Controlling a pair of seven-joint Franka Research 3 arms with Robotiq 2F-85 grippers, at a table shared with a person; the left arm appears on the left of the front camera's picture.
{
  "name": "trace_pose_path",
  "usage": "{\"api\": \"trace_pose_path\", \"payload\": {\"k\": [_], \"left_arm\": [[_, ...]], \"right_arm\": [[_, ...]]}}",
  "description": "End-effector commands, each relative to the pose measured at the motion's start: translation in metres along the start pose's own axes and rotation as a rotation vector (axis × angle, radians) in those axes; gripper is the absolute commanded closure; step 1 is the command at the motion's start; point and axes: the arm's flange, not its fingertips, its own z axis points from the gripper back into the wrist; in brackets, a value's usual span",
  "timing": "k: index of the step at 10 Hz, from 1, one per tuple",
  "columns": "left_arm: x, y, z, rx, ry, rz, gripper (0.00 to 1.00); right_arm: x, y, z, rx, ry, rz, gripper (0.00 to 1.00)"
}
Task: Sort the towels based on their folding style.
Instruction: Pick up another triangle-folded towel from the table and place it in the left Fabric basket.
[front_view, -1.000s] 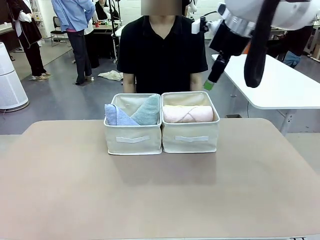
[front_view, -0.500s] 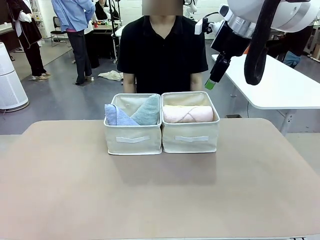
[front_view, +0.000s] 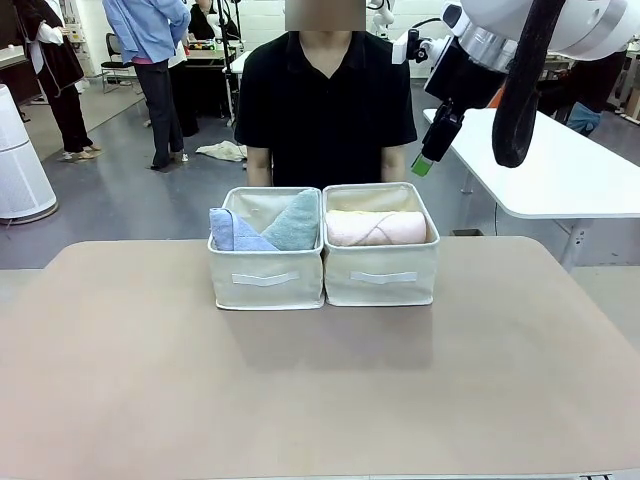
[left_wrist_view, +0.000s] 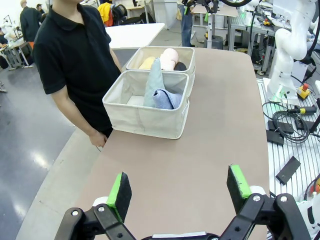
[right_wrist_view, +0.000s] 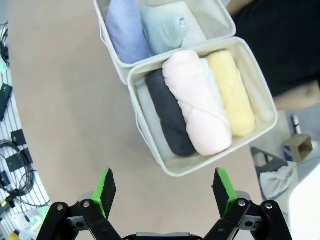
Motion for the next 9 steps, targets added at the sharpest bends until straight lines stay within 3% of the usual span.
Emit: {"api": "trace_pose_path", "payload": {"k": [1, 2, 3, 6, 8, 9], "left_arm": [[0.001, -0.001, 0.001, -0.004, -0.005, -0.004, 0.0], [0.001, -0.001, 0.001, -0.004, -0.005, -0.004, 0.0], [0.001, -0.001, 0.001, -0.004, -0.005, -0.004, 0.0], [0.001, -0.001, 0.001, -0.004, -0.005, -0.004, 0.0], [0.001, -0.001, 0.001, -0.004, -0.005, -0.004, 0.0], [0.001, -0.001, 0.001, -0.004, -0.005, -0.004, 0.0]], "right_arm": [[-0.006, 0.003, -0.002, 0.002, 0.005, -0.008, 0.0], [0.0, 0.0, 0.0, 0.0, 0.0, 0.0, 0.0], [-0.022, -0.001, 0.031, 0.077, -0.103, 0.041, 0.0], [-0.112, -0.011, 0.136, -0.025, -0.315, -0.099, 0.0], [-0.187, -0.01, 0.171, 0.047, -0.481, -0.063, 0.0], [-0.213, -0.014, 0.17, 0.072, -0.499, -0.049, 0.0]]}}
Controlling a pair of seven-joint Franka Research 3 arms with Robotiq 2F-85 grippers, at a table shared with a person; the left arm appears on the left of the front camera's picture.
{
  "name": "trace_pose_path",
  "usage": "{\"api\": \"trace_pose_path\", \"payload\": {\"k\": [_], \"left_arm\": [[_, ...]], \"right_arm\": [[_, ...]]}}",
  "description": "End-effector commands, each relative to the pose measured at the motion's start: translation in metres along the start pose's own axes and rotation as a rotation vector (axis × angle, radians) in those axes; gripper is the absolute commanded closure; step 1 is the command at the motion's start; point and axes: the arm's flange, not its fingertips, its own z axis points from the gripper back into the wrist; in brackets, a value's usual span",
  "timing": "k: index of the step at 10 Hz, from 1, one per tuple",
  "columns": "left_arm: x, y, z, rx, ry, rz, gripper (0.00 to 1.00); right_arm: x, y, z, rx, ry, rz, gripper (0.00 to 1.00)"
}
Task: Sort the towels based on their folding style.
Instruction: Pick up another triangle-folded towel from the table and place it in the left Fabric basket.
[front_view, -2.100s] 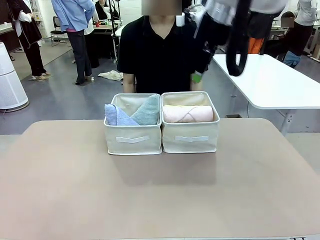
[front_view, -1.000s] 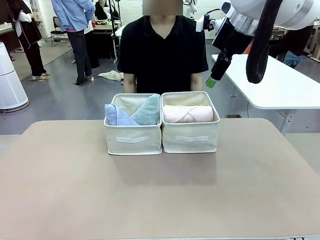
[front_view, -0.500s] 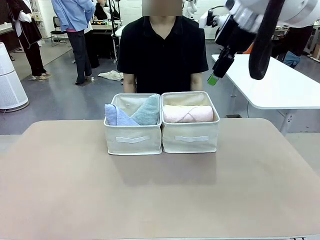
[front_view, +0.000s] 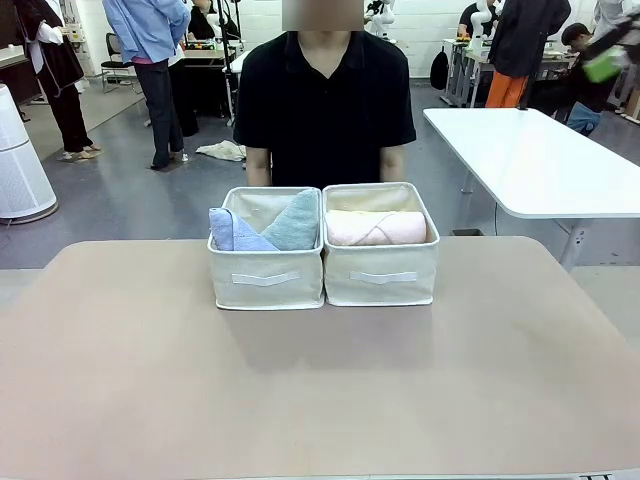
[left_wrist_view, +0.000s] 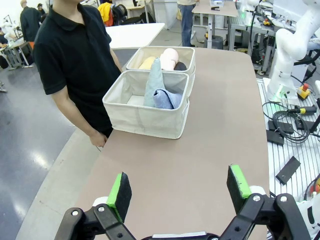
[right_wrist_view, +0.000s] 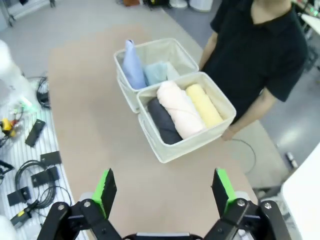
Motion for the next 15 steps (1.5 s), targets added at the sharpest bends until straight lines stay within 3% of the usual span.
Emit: {"api": "trace_pose_path", "payload": {"k": [1, 3, 7, 9, 10, 15], "left_arm": [[0.002, -0.002, 0.001, -0.004, -0.005, -0.005, 0.0], [0.002, -0.002, 0.001, -0.004, -0.005, -0.005, 0.0], [0.002, -0.002, 0.001, -0.004, -0.005, -0.005, 0.0], [0.002, -0.002, 0.001, -0.004, -0.005, -0.005, 0.0], [0.002, -0.002, 0.001, -0.004, -0.005, -0.005, 0.0], [0.002, -0.002, 0.001, -0.004, -0.005, -0.005, 0.0]], "right_arm": [[-0.042, -0.014, -0.01, 0.129, -0.046, 0.087, 0.0], [-0.069, -0.033, 0.0, 0.18, -0.097, 0.121, 0.0], [-0.087, -0.042, 0.027, 0.122, -0.189, 0.119, 0.0], [-0.091, -0.044, 0.032, 0.164, -0.205, 0.11, 0.0], [-0.088, -0.04, 0.031, 0.114, -0.175, 0.101, 0.0], [-0.088, -0.04, 0.031, 0.114, -0.175, 0.101, 0.0]]}}
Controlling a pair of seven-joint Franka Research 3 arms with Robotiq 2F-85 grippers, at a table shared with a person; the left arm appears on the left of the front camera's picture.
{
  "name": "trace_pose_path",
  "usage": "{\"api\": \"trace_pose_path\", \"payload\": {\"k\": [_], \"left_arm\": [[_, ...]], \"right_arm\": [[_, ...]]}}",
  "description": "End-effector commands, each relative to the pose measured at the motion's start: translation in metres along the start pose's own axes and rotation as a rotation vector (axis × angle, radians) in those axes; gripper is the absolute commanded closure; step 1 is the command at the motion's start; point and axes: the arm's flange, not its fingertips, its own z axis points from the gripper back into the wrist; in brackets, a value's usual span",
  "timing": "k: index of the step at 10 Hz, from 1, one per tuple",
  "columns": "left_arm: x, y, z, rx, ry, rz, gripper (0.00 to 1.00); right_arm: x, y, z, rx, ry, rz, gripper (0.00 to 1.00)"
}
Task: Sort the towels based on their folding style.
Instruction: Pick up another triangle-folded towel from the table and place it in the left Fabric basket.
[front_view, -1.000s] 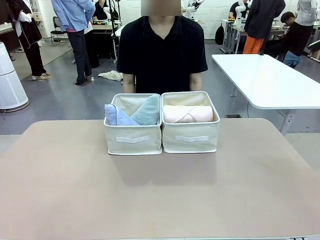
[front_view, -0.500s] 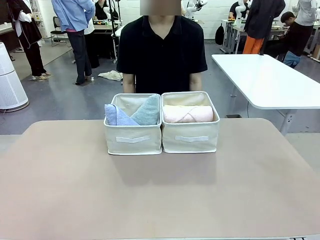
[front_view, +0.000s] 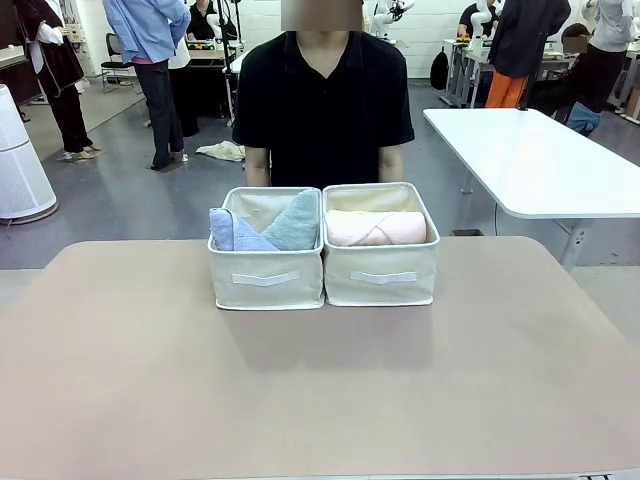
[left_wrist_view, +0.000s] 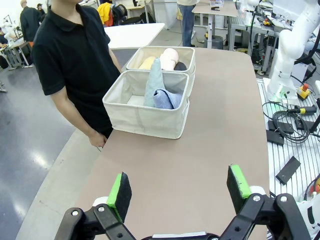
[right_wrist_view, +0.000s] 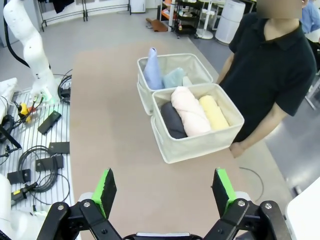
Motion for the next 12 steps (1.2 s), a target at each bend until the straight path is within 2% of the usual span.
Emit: {"api": "trace_pose_path", "payload": {"k": [1, 12], "left_arm": [[0.0015, -0.0016, 0.0011, -0.004, -0.005, -0.005, 0.0], [0.0015, -0.0016, 0.0011, -0.004, -0.005, -0.005, 0.0]], "right_arm": [[-0.0025, -0.002, -0.0018, -0.007, -0.023, 0.015, 0.0], [-0.0025, -0.002, -0.0018, -0.007, -0.023, 0.015, 0.0]]}}
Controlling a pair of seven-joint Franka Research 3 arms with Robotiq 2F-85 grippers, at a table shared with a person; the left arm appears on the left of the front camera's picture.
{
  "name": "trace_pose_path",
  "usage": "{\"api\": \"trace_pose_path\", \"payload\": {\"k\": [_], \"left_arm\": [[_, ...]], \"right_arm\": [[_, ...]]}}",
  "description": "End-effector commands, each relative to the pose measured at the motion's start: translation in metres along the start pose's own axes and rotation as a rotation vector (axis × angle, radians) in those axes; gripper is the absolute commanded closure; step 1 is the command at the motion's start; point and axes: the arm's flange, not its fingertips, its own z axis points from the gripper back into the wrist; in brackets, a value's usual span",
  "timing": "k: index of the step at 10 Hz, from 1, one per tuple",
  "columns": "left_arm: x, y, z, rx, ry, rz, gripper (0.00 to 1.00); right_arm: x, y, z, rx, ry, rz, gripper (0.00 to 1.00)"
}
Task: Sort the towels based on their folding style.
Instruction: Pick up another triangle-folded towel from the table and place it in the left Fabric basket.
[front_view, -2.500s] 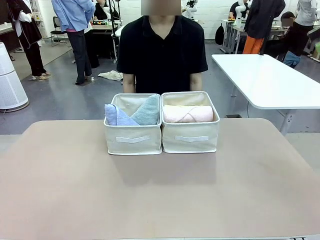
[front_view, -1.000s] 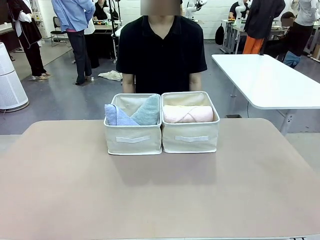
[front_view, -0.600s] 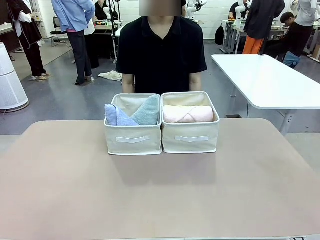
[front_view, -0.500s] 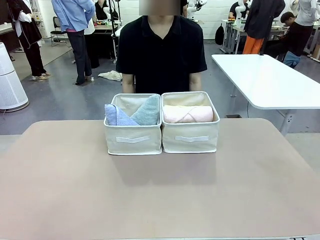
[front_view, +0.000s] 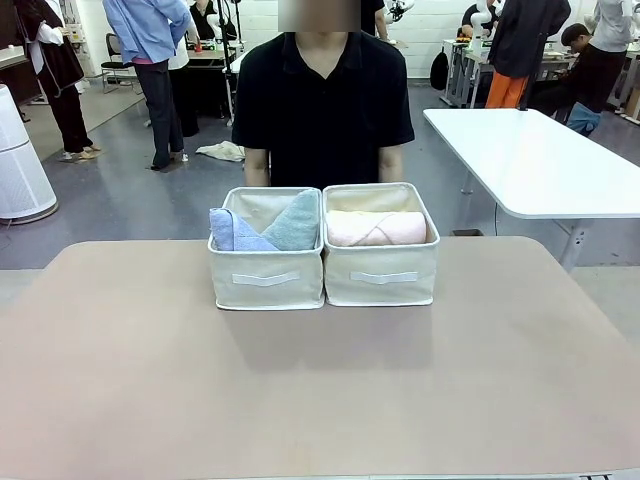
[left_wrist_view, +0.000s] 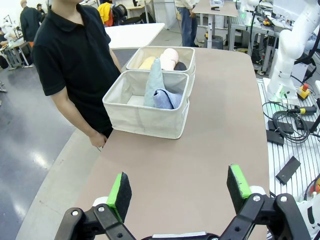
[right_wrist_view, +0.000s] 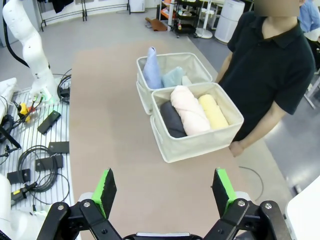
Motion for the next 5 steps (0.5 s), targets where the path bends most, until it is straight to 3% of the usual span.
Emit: {"api": "trace_pose_path", "payload": {"k": [1, 5], "left_arm": [[0.0015, -0.0016, 0.0011, -0.004, -0.005, -0.005, 0.0], [0.0015, -0.0016, 0.0011, -0.004, -0.005, -0.005, 0.0]], "right_arm": [[-0.0014, -0.0014, -0.0019, -0.005, -0.025, 0.017, 0.0], [-0.0014, -0.0014, -0.0019, -0.005, -0.025, 0.017, 0.0]]}}
